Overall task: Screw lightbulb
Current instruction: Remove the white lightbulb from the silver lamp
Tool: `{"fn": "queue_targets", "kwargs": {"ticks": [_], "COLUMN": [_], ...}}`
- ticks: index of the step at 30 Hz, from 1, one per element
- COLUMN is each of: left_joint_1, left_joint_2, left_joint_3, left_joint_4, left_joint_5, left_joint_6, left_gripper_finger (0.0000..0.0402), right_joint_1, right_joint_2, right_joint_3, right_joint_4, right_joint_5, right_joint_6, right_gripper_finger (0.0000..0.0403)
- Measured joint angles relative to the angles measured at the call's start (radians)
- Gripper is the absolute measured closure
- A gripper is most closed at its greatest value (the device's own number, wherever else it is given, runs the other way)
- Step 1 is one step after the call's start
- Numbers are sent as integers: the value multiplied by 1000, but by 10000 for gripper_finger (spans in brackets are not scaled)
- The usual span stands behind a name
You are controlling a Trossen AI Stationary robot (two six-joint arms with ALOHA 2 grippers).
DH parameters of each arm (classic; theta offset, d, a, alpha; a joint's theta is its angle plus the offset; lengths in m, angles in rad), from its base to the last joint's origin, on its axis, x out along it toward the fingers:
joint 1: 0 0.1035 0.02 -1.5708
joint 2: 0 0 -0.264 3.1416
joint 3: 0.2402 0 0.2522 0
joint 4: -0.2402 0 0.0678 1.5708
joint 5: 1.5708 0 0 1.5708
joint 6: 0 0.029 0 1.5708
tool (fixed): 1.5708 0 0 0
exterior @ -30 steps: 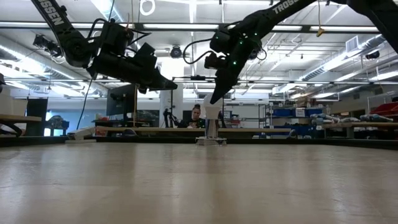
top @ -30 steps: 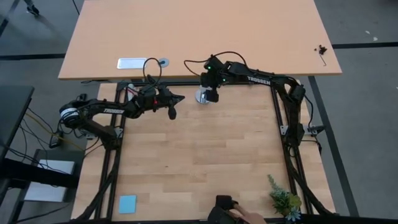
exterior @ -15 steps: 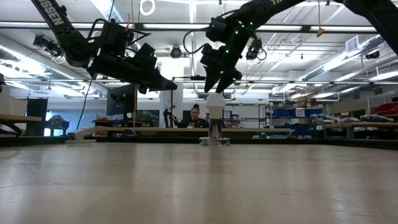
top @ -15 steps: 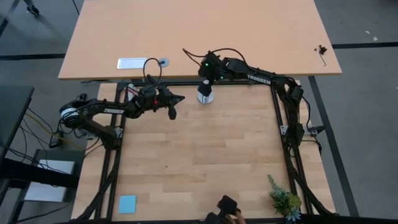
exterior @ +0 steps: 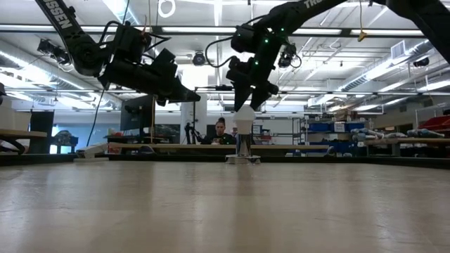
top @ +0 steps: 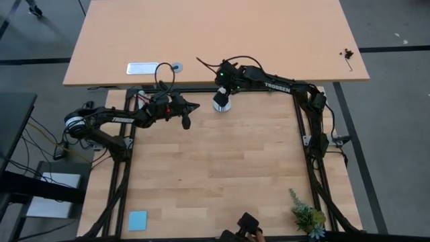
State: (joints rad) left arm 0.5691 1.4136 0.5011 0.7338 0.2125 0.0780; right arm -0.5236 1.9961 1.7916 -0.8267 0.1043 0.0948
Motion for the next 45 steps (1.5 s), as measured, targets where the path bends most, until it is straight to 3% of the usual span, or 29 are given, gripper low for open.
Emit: {"fn": "queue_targets", "kwargs": {"ticks": [7,16,19,24,32,41,45], "left_joint_1": [0,0,0,0,0,0,0], "left_joint_2": [0,0,0,0,0,0,0], "left_joint_3": [0,0,0,0,0,0,0], "left_joint_4": [0,0,0,0,-1,-3,-3], "left_joint_5": [0,0,0,0,0,0,0], "left_joint_6": [0,0,0,0,0,-2,-3], "left_gripper_finger": [396,396,396,396,396,396,396], "right_joint_1": [-10,-20,-17,5,27,-10,-30], "right_joint_2": [0,-4,-5,-1,-1,-2,-2], "right_joint_3": [0,3,10,50,92,53,25], "right_joint_4": [-1,-9,-16,-44,-91,-66,-57], "right_joint_5": [-9,-88,-83,-4,-18,3,-44], "right_joint_6": [-89,-614,-687,-552,-208,-77,-61], "right_gripper_finger": [101,173,179,172,146,129,127]}}
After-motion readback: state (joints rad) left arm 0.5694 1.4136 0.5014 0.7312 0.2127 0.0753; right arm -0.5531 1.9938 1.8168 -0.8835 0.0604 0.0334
